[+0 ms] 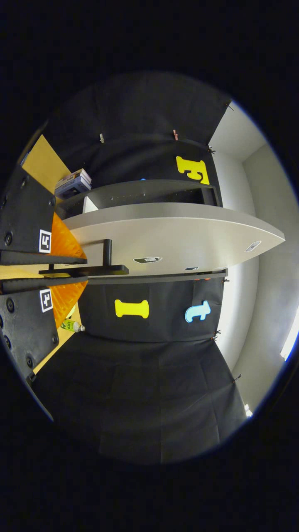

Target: Open the shoe cabinet door, grab the shoes and put them into the shoe cabinet, then close the shoe cabinet door.

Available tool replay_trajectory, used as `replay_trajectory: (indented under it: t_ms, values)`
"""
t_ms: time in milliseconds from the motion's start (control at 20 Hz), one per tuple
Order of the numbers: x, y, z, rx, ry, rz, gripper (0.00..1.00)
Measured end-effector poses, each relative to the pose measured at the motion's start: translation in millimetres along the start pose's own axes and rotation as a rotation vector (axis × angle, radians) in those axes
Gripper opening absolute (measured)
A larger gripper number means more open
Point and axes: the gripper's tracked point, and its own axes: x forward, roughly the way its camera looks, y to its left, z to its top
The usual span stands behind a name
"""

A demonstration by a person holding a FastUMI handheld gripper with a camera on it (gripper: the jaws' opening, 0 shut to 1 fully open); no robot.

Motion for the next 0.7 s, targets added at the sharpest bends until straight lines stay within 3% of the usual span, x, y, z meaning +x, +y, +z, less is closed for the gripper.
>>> replay_trajectory:
  t_ms: [250,400,500,550,700]
  values:
    - [-11.3,-38.6,9.5,0.026,-0.051,-0.100,0.14]
    - [-24.2,-65.6,11.2,0.013,-0.060,-0.175,0.19]
    - [-34.4,-66.5,11.9,0.023,-0.054,-0.159,0.26]
    - [-40.1,-67.6,9.5,0.016,-0.040,-0.158,0.35]
    - [-57.9,-46.6,5.8,-0.025,-0.005,-0.107,0.85]
